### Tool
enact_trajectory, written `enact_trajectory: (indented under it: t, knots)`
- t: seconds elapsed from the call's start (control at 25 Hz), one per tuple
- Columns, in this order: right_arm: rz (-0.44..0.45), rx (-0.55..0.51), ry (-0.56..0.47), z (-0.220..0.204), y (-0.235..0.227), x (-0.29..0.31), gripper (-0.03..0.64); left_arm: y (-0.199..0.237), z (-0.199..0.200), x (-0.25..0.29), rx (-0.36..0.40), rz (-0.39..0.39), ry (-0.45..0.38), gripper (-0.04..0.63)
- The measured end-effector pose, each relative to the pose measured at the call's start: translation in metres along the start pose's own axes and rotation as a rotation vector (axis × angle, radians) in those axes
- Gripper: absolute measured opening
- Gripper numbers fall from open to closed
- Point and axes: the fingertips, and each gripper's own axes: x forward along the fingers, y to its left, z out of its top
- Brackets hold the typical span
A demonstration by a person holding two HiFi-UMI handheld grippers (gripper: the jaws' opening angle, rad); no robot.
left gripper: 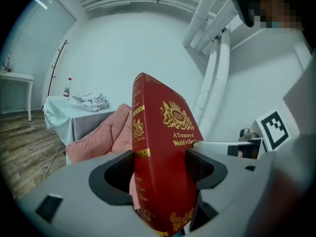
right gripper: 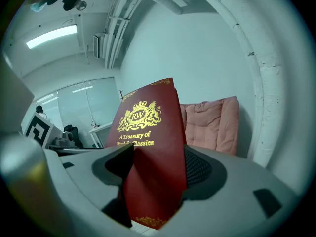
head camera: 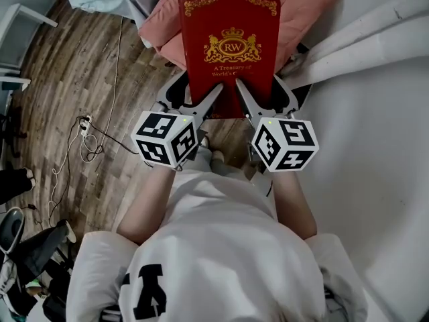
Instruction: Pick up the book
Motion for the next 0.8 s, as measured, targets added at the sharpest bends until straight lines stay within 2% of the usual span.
enact_trajectory:
  t: [0.24,0.48,0.8]
  knots:
    - [0.004,-0.006,0.002,-0.005,0.002,-0.009,0.323,-0.006,-0.006,-0.007,-0.009,0.009,-0.008,0.319]
    - [-0.007,-0.008,-0.001,0.005,0.012,-0.017,0.324,-0.01,0.005,-0.017,-0.012,-0.005,-0.021,0.321]
    - [-0.055,0.0,-0.027,-0.052,0.071,-0.105,0.322,-0.043,-0.051,-0.112,0.009,-0.056,-0.017,0.321]
